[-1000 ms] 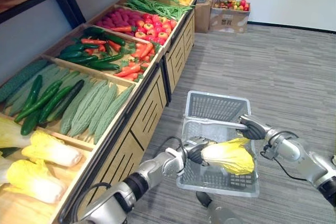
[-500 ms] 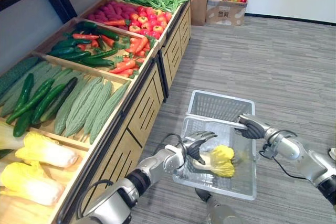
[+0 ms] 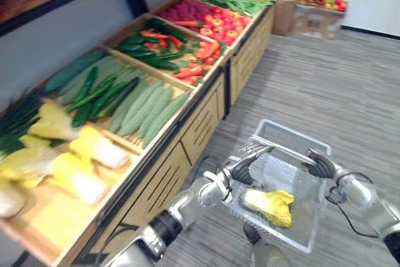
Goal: Pick vegetable in the basket
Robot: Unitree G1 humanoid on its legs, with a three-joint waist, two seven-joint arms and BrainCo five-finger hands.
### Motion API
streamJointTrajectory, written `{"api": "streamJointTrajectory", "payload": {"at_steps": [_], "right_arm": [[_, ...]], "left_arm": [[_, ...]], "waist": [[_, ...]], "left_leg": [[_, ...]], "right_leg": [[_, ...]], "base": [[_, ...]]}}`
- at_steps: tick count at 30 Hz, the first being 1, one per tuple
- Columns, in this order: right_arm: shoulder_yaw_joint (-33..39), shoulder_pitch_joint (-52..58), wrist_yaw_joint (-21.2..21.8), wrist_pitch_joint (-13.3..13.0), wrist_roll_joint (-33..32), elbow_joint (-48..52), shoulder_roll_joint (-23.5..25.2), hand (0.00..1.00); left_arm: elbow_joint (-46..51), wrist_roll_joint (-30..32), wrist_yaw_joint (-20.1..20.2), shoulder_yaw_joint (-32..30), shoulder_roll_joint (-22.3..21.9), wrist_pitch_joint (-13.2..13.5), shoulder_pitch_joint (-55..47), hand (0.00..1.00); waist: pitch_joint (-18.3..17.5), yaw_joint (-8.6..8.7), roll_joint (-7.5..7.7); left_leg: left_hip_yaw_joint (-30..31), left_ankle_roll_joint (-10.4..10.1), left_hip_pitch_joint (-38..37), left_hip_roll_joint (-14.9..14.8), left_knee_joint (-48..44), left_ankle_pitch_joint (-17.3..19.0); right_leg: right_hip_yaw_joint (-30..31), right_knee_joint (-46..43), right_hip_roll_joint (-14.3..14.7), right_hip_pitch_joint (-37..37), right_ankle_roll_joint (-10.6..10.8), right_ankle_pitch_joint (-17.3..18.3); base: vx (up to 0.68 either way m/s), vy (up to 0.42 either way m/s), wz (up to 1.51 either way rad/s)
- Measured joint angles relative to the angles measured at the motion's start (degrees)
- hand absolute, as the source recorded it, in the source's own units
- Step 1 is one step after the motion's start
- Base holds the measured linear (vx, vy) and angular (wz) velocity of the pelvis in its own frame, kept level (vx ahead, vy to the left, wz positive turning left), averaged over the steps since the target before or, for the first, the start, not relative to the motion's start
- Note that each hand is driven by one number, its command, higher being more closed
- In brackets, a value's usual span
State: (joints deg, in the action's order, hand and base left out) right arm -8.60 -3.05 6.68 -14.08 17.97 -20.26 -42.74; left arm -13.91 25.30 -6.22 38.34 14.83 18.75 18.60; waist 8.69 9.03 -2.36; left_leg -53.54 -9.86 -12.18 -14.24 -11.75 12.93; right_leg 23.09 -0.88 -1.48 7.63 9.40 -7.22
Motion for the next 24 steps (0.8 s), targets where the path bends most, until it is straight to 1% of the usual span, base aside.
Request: {"api": "streamJointTrajectory", "payload": {"at_steps": [1,2,3,4,5,6,7,8,9,10,11,12,13,15,16,17,18,19,20,21,22,23,24], "right_arm": [[2.41,1.19,-0.13,1.0,0.84,-2.68,1.28,1.0],[3.67,1.61,-0.16,1.46,1.57,-4.1,1.94,1.0],[6.15,2.37,-0.3,2.14,2.42,-7.27,3.43,1.0],[8.28,3.16,-0.44,3.04,2.87,-10.48,4.68,1.0],[9.31,3.51,-0.59,3.56,3.3,-12.1,5.32,1.0],[11.35,4.08,-1.34,4.21,3.89,-15.2,6.73,1.0],[14.08,5.43,-2.35,4.45,4.38,-18.59,8.46,1.0],[15.46,5.83,-2.63,4.66,4.51,-20.4,9.33,1.0],[18.47,6.72,-3.14,5.28,4.52,-23.71,11.29,1.0],[21.0,7.56,-4.52,6.14,4.46,-26.58,13.13,1.0],[22.39,7.87,-5.09,6.4,4.44,-27.95,14.12,1.0],[24.99,8.56,-5.74,6.51,4.38,-30.76,16.04,1.0],[26.29,9.0,-6.3,6.51,4.35,-32.35,16.92,1.0],[31.11,9.75,-8.14,7.03,3.79,-37.42,20.25,1.0],[31.95,10.01,-8.82,7.46,3.5,-38.02,20.86,1.0],[33.04,10.18,-9.09,7.86,3.37,-39.39,21.4,1.0],[33.08,10.67,-9.13,7.89,3.37,-40.03,21.45,1.0],[33.32,10.92,-9.27,7.89,3.29,-40.45,21.51,1.0],[34.88,11.07,-9.43,7.97,3.22,-41.56,21.81,1.0],[35.89,11.15,-9.8,8.45,2.92,-41.76,22.18,1.0],[36.51,11.16,-9.94,8.58,2.54,-41.91,22.45,1.0],[37.52,11.3,-10.08,8.68,2.08,-42.17,22.87,1.0],[38.02,11.67,-10.78,8.76,1.56,-42.61,23.38,1.0]], "left_arm": [[3.4,-1.77,0.38,-0.94,0.24,0.07,-2.11,0.0],[4.94,-2.78,0.54,-1.39,0.5,0.1,-3.14,0.0],[8.27,-3.43,1.02,-3.02,1.0,0.1,-5.52,0.0],[11.23,-5.54,1.33,-4.89,1.56,0.11,-7.95,0.0],[12.73,-6.85,1.49,-6.07,1.73,0.09,-9.3,0.0],[15.99,-8.53,1.5,-8.85,2.05,0.08,-12.0,0.0],[18.91,-9.54,1.53,-11.5,2.33,0.04,-14.35,0.0],[20.48,-9.64,1.45,-13.02,2.39,0.04,-15.58,0.0],[23.53,-11.14,1.31,-16.09,2.48,0.04,-17.57,0.0],[26.09,-11.76,0.28,-19.28,2.29,-0.01,-19.38,0.0],[27.18,-11.77,-0.3,-20.97,2.15,-0.02,-20.26,0.0],[28.52,-11.76,-0.89,-24.42,1.59,-0.03,-21.7,0.0],[28.95,-11.75,-1.44,-26.11,1.05,-0.03,-22.28,0.0],[29.43,-11.74,-4.84,-33.89,-2.32,-0.53,-24.22,0.0],[29.42,-11.74,-5.57,-35.58,-3.15,-0.61,-24.64,0.0],[29.2,-11.73,-7.26,-38.33,-3.52,-0.65,-25.49,0.0],[28.27,-11.63,-8.06,-40.85,-3.46,-0.79,-26.13,0.0],[27.68,-11.49,-8.61,-41.8,-3.47,-1.08,-26.27,0.0],[26.23,-11.48,-9.32,-43.77,-3.8,-1.79,-26.4,0.0],[24.65,-11.36,-9.85,-46.07,-4.5,-2.47,-27.25,0.0],[23.59,-11.16,-10.17,-47.09,-4.88,-3.09,-27.71,0.0],[21.45,-10.99,-10.6,-48.42,-5.43,-3.49,-28.33,0.0],[16.94,-10.42,-11.33,-50.43,-5.9,-4.52,-29.22,0.0]], "waist": [[-0.02,-0.83,0.05],[-0.04,-1.15,0.07],[-0.04,-1.55,0.17],[-0.08,-1.76,0.23],[-0.13,-1.84,0.39],[-0.25,-2.55,0.3],[-0.43,-3.36,1.0],[-1.02,-3.59,1.06],[-1.76,-4.49,0.96],[-2.04,-4.86,1.54],[-2.26,-5.05,1.55],[-3.05,-5.65,1.93],[-3.59,-6.11,2.17],[-4.33,-6.88,3.1],[-4.44,-7.3,3.33],[-4.68,-7.92,3.54],[-4.95,-7.9,4.08],[-5.21,-7.84,4.24],[-5.9,-7.88,3.94],[-5.97,-7.77,4.32],[-6.15,-7.81,4.05],[-6.24,-7.84,4.41],[-6.66,-7.88,4.46]], "left_leg": [[2.16,0.62,0.92,0.81,0.67,-0.39],[3.11,1.03,1.37,1.16,0.97,-0.67],[5.52,1.7,2.24,2.08,1.65,-1.23],[8.25,2.4,3.58,2.75,2.21,-1.8],[9.41,2.65,3.99,3.13,2.64,-2.13],[11.52,3.16,4.27,3.85,3.23,-2.75],[13.96,3.64,5.24,4.58,4.06,-3.43],[15.15,3.88,5.86,4.93,4.5,-3.81],[17.48,4.38,6.35,5.7,5.49,-4.7],[19.89,4.75,7.07,6.45,6.65,-5.74],[21.32,5.06,7.18,6.77,7.29,-6.34],[23.8,5.4,7.87,7.6,8.96,-7.63],[24.76,5.56,8.09,7.97,9.91,-8.3],[29.22,5.77,8.09,9.21,13.2,-11.04],[30.01,5.79,8.05,9.38,13.94,-11.63],[31.39,5.88,8.25,9.61,14.77,-12.48],[33.38,5.88,9.15,9.75,15.16,-13.17],[34.34,5.93,9.48,9.93,15.58,-13.66],[36.07,5.95,9.97,10.39,16.52,-14.66],[37.46,6.05,10.17,10.55,17.53,-15.45],[37.92,5.99,10.13,10.55,17.56,-15.58],[38.5,6.04,10.17,10.54,17.58,-15.67],[39.2,5.96,10.11,10.51,17.6,-15.79]], "right_leg": [[-1.6,0.0,-1.13,-0.18,0.23,0.23],[-2.53,0.0,-1.77,-0.25,0.33,0.35],[-4.48,0.16,-2.88,-0.45,0.43,0.44],[-6.93,0.84,-4.16,-1.27,0.46,0.46],[-7.92,0.91,-4.64,-1.53,0.57,0.56],[-9.86,1.12,-5.54,-2.19,0.66,0.64],[-12.1,1.63,-6.59,-3.04,0.77,0.75],[-13.33,1.87,-7.03,-3.18,0.78,0.76],[-15.59,2.04,-7.95,-3.81,0.8,0.83],[-18.02,2.11,-8.67,-4.41,0.67,0.94],[-19.33,2.17,-9.02,-4.84,0.65,0.98],[-21.84,2.18,-9.78,-5.33,0.59,1.21],[-23.05,2.18,-10.07,-5.38,0.6,1.35],[-27.49,2.18,-10.9,-6.68,0.36,1.7],[-28.25,2.17,-10.99,-6.89,0.31,1.73],[-30.16,2.0,-11.17,-7.19,-0.23,2.08],[-32.15,1.71,-11.36,-7.29,-1.01,2.59],[-33.11,1.64,-11.5,-7.31,-1.2,3.01],[-34.8,1.54,-11.61,-7.4,-1.68,3.5],[-36.04,1.59,-11.64,-7.7,-1.74,3.9],[-36.47,1.66,-11.64,-7.87,-1.76,3.94],[-37.16,1.65,-11.64,-8.17,-1.83,4.18],[-38.24,1.79,-11.64,-8.8,-2.01,4.45]], "base": [[-0.09,-0.021,0.83],[-0.09,-0.015,0.89],[-0.08,-0.02,1.02],[-0.08,-0.018,1.07],[-0.05,-0.011,1.02],[-0.05,0.003,0.99],[-0.05,0.007,0.97],[-0.02,0.008,1.04],[-0.02,0.001,1.03],[0.0,-0.005,1.05],[-0.03,-0.011,1.1],[-0.02,-0.014,0.88],[-0.01,-0.024,1.04],[0.0,-0.032,0.97],[-0.03,-0.029,0.8],[-0.06,-0.031,0.69],[-0.07,-0.035,0.73],[-0.06,-0.033,0.79],[-0.05,-0.02,0.7],[-0.06,-0.014,0.58],[-0.06,-0.006,0.38],[-0.05,-0.009,0.29],[-0.03,-0.006,0.28]]}}
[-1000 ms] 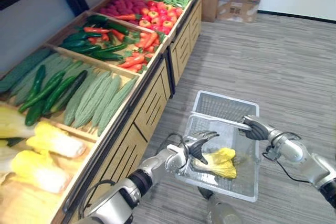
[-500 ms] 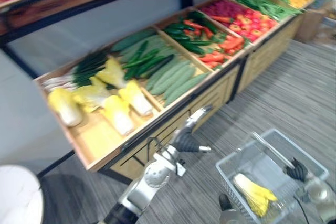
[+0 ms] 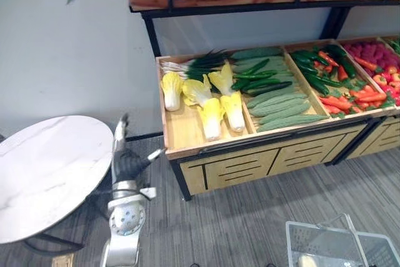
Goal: Pick vegetable in the basket
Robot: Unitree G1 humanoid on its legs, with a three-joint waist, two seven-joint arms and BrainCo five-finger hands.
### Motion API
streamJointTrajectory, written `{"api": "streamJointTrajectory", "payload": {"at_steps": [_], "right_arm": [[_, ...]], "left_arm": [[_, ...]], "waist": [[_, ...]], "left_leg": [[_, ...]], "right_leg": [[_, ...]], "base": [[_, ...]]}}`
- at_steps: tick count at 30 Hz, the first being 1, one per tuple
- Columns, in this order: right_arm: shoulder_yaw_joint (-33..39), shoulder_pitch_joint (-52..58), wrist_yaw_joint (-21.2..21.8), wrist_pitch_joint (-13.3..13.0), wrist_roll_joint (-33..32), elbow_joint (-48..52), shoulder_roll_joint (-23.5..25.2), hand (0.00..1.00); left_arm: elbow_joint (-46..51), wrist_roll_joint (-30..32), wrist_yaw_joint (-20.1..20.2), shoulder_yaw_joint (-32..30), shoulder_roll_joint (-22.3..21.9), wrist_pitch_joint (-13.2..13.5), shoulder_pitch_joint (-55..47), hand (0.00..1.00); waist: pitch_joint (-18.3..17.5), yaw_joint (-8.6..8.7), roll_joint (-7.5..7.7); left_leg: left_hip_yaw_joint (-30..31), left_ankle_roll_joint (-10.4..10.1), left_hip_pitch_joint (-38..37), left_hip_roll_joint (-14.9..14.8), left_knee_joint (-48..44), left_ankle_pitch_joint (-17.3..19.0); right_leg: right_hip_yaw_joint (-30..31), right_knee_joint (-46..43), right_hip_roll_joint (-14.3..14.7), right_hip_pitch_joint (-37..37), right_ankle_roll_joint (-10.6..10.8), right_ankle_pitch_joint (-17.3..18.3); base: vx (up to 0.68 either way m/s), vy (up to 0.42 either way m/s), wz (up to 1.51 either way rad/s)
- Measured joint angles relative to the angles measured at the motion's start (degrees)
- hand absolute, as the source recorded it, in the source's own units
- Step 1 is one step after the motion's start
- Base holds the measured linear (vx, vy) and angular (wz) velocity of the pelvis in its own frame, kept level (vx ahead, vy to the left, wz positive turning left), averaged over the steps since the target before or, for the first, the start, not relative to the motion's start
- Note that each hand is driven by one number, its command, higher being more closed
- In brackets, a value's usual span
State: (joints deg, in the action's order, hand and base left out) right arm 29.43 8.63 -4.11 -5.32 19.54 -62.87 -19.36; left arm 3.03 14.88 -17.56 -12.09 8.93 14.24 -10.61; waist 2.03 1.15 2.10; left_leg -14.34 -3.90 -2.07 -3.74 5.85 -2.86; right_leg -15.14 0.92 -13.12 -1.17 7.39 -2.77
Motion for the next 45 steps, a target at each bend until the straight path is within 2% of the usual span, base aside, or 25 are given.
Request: {"api": "streamJointTrajectory", "payload": {"at_steps": [2,5,7,10,15,23,30,35,37,38,39,41,43,44,45], "right_arm": [[0.01,0.43,-0.75,0.02,-0.96,-0.08,0.66,1.0],[0.04,0.65,-1.82,0.02,-2.75,-0.08,2.65,1.0],[0.06,0.79,-3.09,0.02,-3.94,-0.18,4.73,1.0],[0.05,0.69,-3.2,0.11,-4.27,-1.07,6.64,1.0],[-0.02,0.0,-3.21,0.4,-4.28,-1.26,7.46,1.0],[-0.88,-1.26,-4.03,0.36,-4.26,-3.28,7.36,1.0],[-1.29,-1.06,-3.81,1.18,-4.24,-3.42,7.36,1.0],[-1.25,-1.09,-2.96,1.25,-4.25,-3.5,7.36,1.0],[-1.01,-1.25,-2.97,1.25,-4.26,-3.47,7.37,1.0],[-0.59,-1.17,-2.97,1.26,-4.37,-3.46,7.59,1.0],[-0.02,-1.04,-2.97,1.25,-4.81,-3.28,7.65,1.0],[1.4,-0.65,-2.97,1.24,-4.84,-3.09,7.7,1.0],[1.71,-1.27,-3.04,1.2,-4.88,-2.03,7.87,1.0],[1.5,-1.9,-3.03,1.18,-4.88,-1.25,8.11,1.0],[1.0,-1.96,-3.03,1.09,-4.88,-0.49,8.43,1.0]], "left_arm": [[-5.82,0.38,-0.38,-1.96,0.06,-0.96,-0.56,0.0],[-20.63,1.83,-1.75,-6.63,0.11,-2.26,-0.3,0.0],[-33.16,1.45,-2.69,-10.93,0.1,-5.24,-0.43,0.0],[-45.0,1.11,-2.69,-15.65,0.14,-6.34,-0.87,0.0],[-58.68,1.23,-0.96,-18.53,0.16,-8.75,-1.14,0.0],[-63.19,1.56,2.66,-17.48,-0.1,-9.47,-1.88,0.0],[-66.76,-1.24,6.86,-17.29,-2.04,-9.82,-1.91,0.0],[-66.97,-1.25,7.77,-15.92,-2.17,-9.81,-1.93,0.0],[-66.95,-1.25,7.79,-14.81,-2.2,-9.81,-1.95,0.0],[-66.93,-1.25,7.77,-13.98,-2.11,-9.8,-1.92,0.0],[-66.83,-1.23,7.79,-12.25,-2.1,-9.77,-0.99,0.0],[-66.84,-1.22,7.82,-10.39,-2.14,-9.76,-0.31,0.0],[-66.88,-1.1,7.72,-8.47,-1.9,-9.75,0.12,0.0],[-66.9,-0.8,7.69,-7.33,-1.63,-9.76,0.22,0.0],[-66.9,-0.32,7.65,-6.67,-1.52,-9.76,0.27,0.0]], "waist": [[-0.56,0.09,0.23],[-1.46,0.23,0.5],[-2.06,0.28,0.92],[-2.18,0.29,1.78],[-2.41,0.35,2.37],[-2.2,0.42,1.27],[-1.96,0.46,1.22],[-1.73,0.45,1.44],[-0.84,0.34,1.5],[-0.14,0.45,1.81],[0.98,0.55,1.94],[1.35,0.68,1.73],[2.05,0.53,1.48],[2.95,0.58,1.28],[3.17,0.61,1.24]], "left_leg": [[0.69,0.0,0.15,0.04,0.01,-0.02],[1.28,0.05,1.02,0.0,0.02,0.01],[1.36,0.04,0.97,-0.01,0.03,0.02],[2.11,-0.09,0.98,0.1,0.03,0.07],[1.87,-0.19,0.24,0.06,-0.01,0.47],[-0.08,-0.83,-1.26,-0.89,0.02,1.12],[-0.79,-1.01,-1.86,-1.16,0.03,1.27],[-1.54,-1.07,-2.51,-1.21,0.03,1.57],[-2.6,-1.08,-4.06,-1.28,-0.4,2.22],[-2.59,-0.91,-3.96,-1.34,-2.95,3.9],[-2.8,-0.87,-2.37,-1.89,-9.25,7.48],[-3.03,-0.8,0.18,-2.62,-15.47,10.87],[-5.73,-0.49,2.23,-3.89,-20.63,13.98],[-8.3,-0.38,2.49,-5.04,-22.24,15.61],[-11.16,-0.09,2.39,-5.66,-22.63,16.31]], "right_leg": [[-0.6,0.14,-0.01,-0.28,0.18,0.21],[-1.52,1.07,0.11,-0.37,0.18,0.23],[-1.63,1.15,0.14,-0.55,0.17,0.22],[-2.47,2.07,0.21,-1.4,-0.12,0.02],[-2.19,2.15,0.33,-2.01,-0.14,0.0],[-0.37,2.04,1.21,-2.14,-0.08,0.18],[0.13,1.97,1.38,-2.21,0.01,0.51],[1.18,1.62,1.44,-2.22,0.18,0.68],[2.22,-0.79,1.23,-2.0,0.06,2.01],[2.64,-3.4,0.64,-1.75,0.01,3.55],[3.21,-7.23,-0.32,-0.82,-0.02,5.38],[4.22,-9.41,-0.75,0.49,0.1,6.16],[7.5,-10.13,-0.39,2.69,1.44,5.13],[9.85,-9.9,0.2,3.71,0.95,3.98],[10.95,-8.59,0.99,5.0,-1.79,1.59]], "base": [[-0.02,-0.001,0.2],[-0.02,0.002,0.12],[0.01,-0.001,0.02],[0.04,-0.012,0.1],[0.05,-0.014,-0.01],[0.0,-0.026,-0.14],[-0.02,-0.021,-0.05],[0.0,-0.009,-0.09],[0.01,0.015,-0.2],[-0.01,0.029,-0.14],[-0.02,0.026,-0.1],[-0.02,0.036,-0.25],[-0.02,0.085,-0.72],[-0.08,0.142,-1.16],[-0.08,0.116,-1.25]]}}
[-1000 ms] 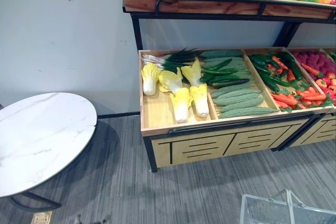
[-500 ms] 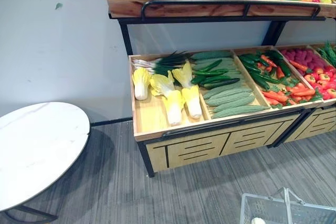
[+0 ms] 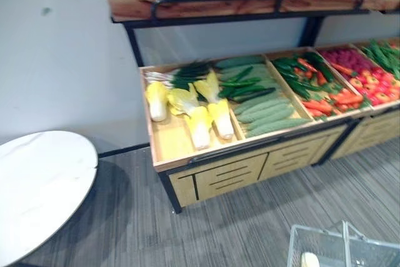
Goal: Pick vegetable in the basket
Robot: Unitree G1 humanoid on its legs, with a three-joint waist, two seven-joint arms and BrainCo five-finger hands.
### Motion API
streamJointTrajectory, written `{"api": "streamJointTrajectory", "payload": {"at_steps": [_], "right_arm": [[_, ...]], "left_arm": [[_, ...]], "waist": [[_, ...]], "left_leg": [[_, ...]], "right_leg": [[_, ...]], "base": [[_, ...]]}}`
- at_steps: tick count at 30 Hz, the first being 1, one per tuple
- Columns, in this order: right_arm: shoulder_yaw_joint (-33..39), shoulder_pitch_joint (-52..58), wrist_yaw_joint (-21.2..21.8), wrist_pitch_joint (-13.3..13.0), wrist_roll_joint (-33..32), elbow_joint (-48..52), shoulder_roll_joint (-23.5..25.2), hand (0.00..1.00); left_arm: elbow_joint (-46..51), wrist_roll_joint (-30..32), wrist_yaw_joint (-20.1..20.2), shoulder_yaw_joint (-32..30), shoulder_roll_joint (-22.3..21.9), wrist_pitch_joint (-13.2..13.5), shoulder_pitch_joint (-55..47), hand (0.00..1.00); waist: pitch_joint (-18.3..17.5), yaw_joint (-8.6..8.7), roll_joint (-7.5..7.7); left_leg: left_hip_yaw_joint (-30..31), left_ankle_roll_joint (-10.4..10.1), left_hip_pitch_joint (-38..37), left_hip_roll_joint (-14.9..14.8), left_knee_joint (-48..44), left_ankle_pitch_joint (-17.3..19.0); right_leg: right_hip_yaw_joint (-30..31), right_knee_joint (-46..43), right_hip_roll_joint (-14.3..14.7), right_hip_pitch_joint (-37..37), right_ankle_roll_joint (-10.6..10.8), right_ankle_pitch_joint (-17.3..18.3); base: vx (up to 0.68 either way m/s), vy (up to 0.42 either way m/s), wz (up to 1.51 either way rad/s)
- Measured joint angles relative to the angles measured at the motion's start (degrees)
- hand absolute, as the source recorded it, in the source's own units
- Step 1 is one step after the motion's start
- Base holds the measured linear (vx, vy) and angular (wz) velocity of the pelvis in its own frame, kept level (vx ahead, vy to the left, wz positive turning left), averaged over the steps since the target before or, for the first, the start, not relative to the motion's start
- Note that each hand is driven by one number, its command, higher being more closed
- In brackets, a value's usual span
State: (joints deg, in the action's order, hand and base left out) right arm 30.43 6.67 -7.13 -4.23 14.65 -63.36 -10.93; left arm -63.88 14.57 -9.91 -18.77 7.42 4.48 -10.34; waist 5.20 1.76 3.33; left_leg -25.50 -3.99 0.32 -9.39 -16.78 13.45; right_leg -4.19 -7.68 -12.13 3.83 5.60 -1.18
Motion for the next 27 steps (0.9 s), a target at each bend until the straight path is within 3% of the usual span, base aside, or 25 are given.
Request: {"api": "streamJointTrajectory", "payload": {"at_steps": [1,2,3,4,6,8,10,11,13,15,20,22,23,24,27], "right_arm": [[-0.13,-0.06,0.0,-0.05,0.0,0.33,0.18,1.0],[-1.12,-0.3,0.02,-0.14,-0.01,0.74,0.18,1.0],[-2.2,-1.16,0.12,-0.09,-0.03,1.46,0.37,1.0],[-2.27,-0.99,0.09,-0.1,-0.03,1.78,0.57,1.0],[-2.22,-0.72,0.02,-0.04,-0.03,1.59,0.42,1.0],[-2.53,-0.91,0.1,0.05,0.11,1.41,0.46,1.0],[-2.56,-2.0,0.11,0.06,0.08,0.6,0.53,1.0],[-2.55,-2.4,0.1,0.08,0.07,0.54,0.51,1.0],[-3.02,-3.58,0.04,0.08,0.17,0.4,0.28,1.0],[-3.76,-3.41,-0.04,0.11,0.17,0.39,0.18,1.0],[-4.69,0.96,0.0,0.2,0.17,0.47,0.66,1.0],[-6.03,1.27,0.01,0.18,0.09,0.53,0.6,1.0],[-6.46,0.98,0.11,-0.02,0.11,0.66,0.67,1.0],[-6.81,0.08,0.1,-0.28,0.1,0.68,0.19,1.0],[-8.9,-1.03,0.12,-0.53,0.08,-0.1,-1.58,1.0]], "left_arm": [[-0.01,0.25,-0.02,0.42,0.07,0.0,0.14,0.0],[-0.05,0.34,-0.04,0.65,-0.01,0.0,0.44,0.0],[0.02,0.58,-0.12,1.23,-0.35,0.08,1.21,0.0],[0.45,1.33,-0.28,1.83,0.06,0.11,1.91,0.0],[0.63,1.87,-0.35,2.73,0.4,0.11,2.02,0.0],[0.63,1.83,-0.35,2.99,0.34,0.09,1.61,0.0],[0.82,1.65,-0.35,2.64,0.38,0.16,1.92,0.0],[0.8,1.56,-0.34,2.61,0.32,0.18,2.05,0.0],[0.59,1.51,-0.31,2.5,-0.75,0.36,2.3,0.0],[0.18,1.62,-0.24,2.66,-1.84,0.37,3.44,0.0],[0.62,2.03,-0.13,3.25,-2.52,0.39,4.47,0.0],[0.62,2.02,-0.14,3.14,-2.72,0.38,4.44,0.0],[0.99,2.0,-0.03,3.09,-2.93,0.36,4.0,0.0],[1.46,1.8,-0.12,3.19,-2.85,0.38,3.88,0.0],[2.65,1.39,-0.69,3.47,-3.94,0.49,3.39,0.0]], "waist": [[0.16,0.04,-0.18],[0.58,-0.06,-1.86],[2.21,-0.11,-2.69],[3.06,0.2,-2.54],[3.44,0.45,-2.57],[3.46,-0.09,-2.38],[3.82,-0.1,-1.75],[4.11,-0.12,-1.74],[4.45,-0.31,-2.76],[5.47,1.42,-3.57],[5.12,2.89,-4.4],[5.09,2.63,-4.76],[5.41,2.38,-4.41],[5.75,2.22,-4.0],[5.67,0.87,-4.3]], "left_leg": [[-1.68,0.5,-0.08,-0.17,0.08,0.3],[-4.47,1.29,-0.14,-1.75,1.16,0.07],[-8.53,3.16,-1.05,-2.87,2.72,-1.25],[-10.57,2.94,-1.89,-2.7,4.22,-2.43],[-16.53,3.38,-4.69,-2.5,7.55,-4.19],[-23.27,3.37,-6.66,-2.35,8.54,-5.0],[-29.17,2.83,-7.11,-2.52,7.82,-5.33],[-30.78,2.57,-7.53,-2.73,7.47,-5.49],[-35.78,1.83,-7.53,-3.85,6.21,-5.94],[-36.77,1.09,-7.52,-5.8,4.49,-6.4],[-37.34,-0.05,-8.63,-12.02,-3.84,-7.19],[-35.78,0.34,-8.51,-14.79,-8.93,-7.45],[-30.94,0.94,-7.4,-16.04,-12.55,-8.3],[-19.51,-0.37,-4.82,-13.13,-12.7,-6.64],[2.84,-1.8,-2.61,-3.15,-5.81,-3.75]], "right_leg": [[0.01,1.28,0.57,0.65,-1.23,-2.55],[-0.19,5.21,2.1,0.78,-3.27,-8.03],[-6.48,0.54,1.93,1.78,-5.07,-6.53],[-12.8,-8.49,0.59,3.28,-6.16,-0.78],[-22.69,-21.53,-2.15,2.46,-7.39,5.67],[-25.95,-25.01,-3.36,0.3,-6.07,8.25],[-28.6,-19.62,-3.16,-0.19,-3.37,10.47],[-29.26,-17.64,-2.5,-0.27,-3.19,10.64],[-27.18,-7.21,1.9,-0.77,-3.16,10.71],[-25.75,-3.8,4.33,-1.28,-3.88,9.25],[-21.55,-0.17,8.57,-2.89,-4.62,8.94],[-18.31,1.21,10.41,-2.97,-5.87,8.19],[-15.48,1.52,11.1,-3.26,-6.71,7.66],[-12.59,1.11,10.86,-3.08,-7.0,7.57],[-5.38,1.38,10.43,-2.73,-5.76,6.65]], "base": [[-0.1,0.161,-1.28],[-0.12,0.129,-1.28],[-0.19,0.202,-1.3],[-0.15,0.149,-1.12],[-0.05,0.152,-1.27],[0.0,0.08,-1.67],[-0.01,-0.081,-1.62],[-0.03,-0.175,-1.87],[-0.03,-0.222,-1.68],[-0.03,-0.194,-0.75],[-0.07,-0.147,-0.5],[-0.07,-0.111,-0.92],[-0.04,-0.097,-1.13],[-0.02,-0.047,-1.2],[-0.01,0.047,-1.37]]}}
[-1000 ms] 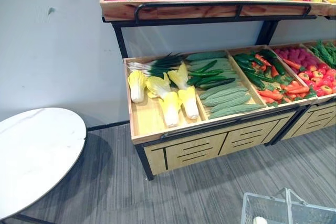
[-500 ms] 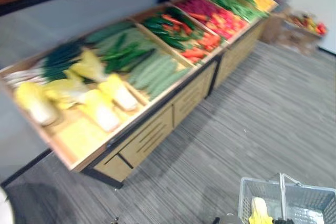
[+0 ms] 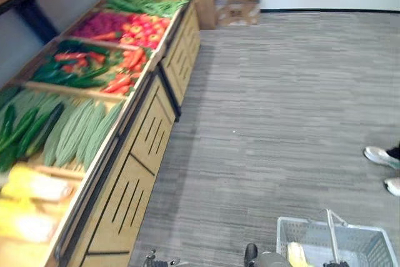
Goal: Pick vegetable in the basket
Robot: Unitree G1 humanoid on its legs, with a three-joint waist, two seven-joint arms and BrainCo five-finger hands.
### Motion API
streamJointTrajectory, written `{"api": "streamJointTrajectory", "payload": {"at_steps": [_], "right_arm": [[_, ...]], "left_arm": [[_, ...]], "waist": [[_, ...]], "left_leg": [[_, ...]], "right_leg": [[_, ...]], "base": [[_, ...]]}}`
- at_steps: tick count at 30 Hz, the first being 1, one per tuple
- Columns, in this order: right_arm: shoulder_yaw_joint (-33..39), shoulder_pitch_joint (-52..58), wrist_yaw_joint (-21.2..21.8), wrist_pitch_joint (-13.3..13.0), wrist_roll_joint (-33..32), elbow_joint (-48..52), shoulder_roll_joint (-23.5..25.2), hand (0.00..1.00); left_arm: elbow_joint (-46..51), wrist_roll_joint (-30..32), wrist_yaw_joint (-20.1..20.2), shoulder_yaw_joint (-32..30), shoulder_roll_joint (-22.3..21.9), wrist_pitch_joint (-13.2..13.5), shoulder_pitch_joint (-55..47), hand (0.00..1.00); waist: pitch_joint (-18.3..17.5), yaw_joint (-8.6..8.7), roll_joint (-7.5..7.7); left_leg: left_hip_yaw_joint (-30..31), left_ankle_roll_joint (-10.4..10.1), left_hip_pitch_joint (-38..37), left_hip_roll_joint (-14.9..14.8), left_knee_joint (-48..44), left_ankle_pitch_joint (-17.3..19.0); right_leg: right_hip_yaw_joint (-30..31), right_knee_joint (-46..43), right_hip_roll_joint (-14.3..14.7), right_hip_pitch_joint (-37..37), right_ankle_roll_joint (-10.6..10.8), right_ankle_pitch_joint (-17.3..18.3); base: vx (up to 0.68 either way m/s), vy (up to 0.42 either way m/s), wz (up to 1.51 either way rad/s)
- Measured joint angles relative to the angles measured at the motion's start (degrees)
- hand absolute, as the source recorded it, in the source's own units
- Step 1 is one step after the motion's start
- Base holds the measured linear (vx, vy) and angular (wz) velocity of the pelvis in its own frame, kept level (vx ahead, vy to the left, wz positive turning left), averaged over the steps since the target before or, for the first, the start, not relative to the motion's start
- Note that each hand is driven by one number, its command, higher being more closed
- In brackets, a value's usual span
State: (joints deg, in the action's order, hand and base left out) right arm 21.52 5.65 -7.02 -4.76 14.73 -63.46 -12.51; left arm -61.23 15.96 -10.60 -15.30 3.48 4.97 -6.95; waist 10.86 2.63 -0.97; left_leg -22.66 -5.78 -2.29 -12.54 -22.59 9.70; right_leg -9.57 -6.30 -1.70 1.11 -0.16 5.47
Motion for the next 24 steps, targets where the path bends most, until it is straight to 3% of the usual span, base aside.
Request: {"api": "streamJointTrajectory", "payload": {"at_steps": [2,5,6,7,10,14,24], "right_arm": [[-0.52,-0.39,0.06,-0.56,-0.05,0.01,-0.07,1.0],[-1.84,-1.05,0.05,-0.87,-0.15,0.03,-0.9,1.0],[-1.85,-1.19,0.04,-0.94,-0.16,0.03,-1.54,1.0],[-1.8,-1.51,0.0,-0.92,-0.2,-0.08,-1.45,1.0],[-1.68,-0.07,0.03,-1.0,-1.34,-0.2,0.34,1.0],[-1.74,1.26,0.06,-0.81,-2.23,-0.39,1.17,1.0],[-2.09,1.01,0.16,-0.87,-2.35,-0.47,1.91,1.0]], "left_arm": [[0.39,-0.03,-0.3,0.34,0.06,0.22,-0.01,0.0],[0.38,-0.06,-0.31,0.33,-0.43,1.03,0.02,0.0],[0.28,-0.04,-0.32,0.31,-1.17,1.13,0.0,0.0],[0.15,-0.03,-0.3,0.32,-1.15,1.11,0.07,0.0],[0.19,0.01,-0.28,0.51,0.18,1.15,0.55,0.0],[0.07,0.2,-0.26,1.65,0.79,1.11,0.14,0.0],[0.41,0.74,-0.26,5.64,1.68,1.15,1.12,0.0]], "waist": [[-0.01,-0.2,-0.02],[-0.19,-1.2,-1.12],[-0.43,-1.56,-2.55],[-0.89,-1.53,-3.35],[-1.1,-1.16,-1.15],[-1.19,-1.32,-0.8],[-1.32,-1.21,-0.53]], "left_leg": [[5.81,-0.71,0.83,1.89,3.69,0.41],[12.86,-0.66,2.9,2.47,10.82,-0.82],[12.81,-1.64,3.06,1.76,13.4,-2.97],[12.17,-1.54,1.93,2.29,15.69,-2.02],[12.16,0.43,1.27,6.32,19.22,-3.26],[11.77,0.76,-0.55,9.08,20.59,-3.47],[9.2,1.07,-3.11,8.64,21.28,-3.3]], "right_leg": [[2.63,0.14,0.23,0.76,0.68,-0.38],[7.79,0.26,1.67,3.24,2.66,-1.64],[9.33,0.22,2.56,4.16,3.36,-2.1],[10.29,0.41,2.07,4.62,4.18,-2.66],[10.16,2.83,-1.63,4.04,5.56,-4.09],[10.53,3.61,-3.86,2.54,5.95,-4.32],[12.99,2.0,-2.85,2.73,5.95,-4.27]], "base": [[-0.02,0.088,-0.89],[0.01,0.186,-0.93],[0.06,0.25,-0.72],[0.06,0.321,-0.5],[0.06,0.232,0.08],[0.08,0.18,0.04],[-0.01,0.002,-0.16]]}}
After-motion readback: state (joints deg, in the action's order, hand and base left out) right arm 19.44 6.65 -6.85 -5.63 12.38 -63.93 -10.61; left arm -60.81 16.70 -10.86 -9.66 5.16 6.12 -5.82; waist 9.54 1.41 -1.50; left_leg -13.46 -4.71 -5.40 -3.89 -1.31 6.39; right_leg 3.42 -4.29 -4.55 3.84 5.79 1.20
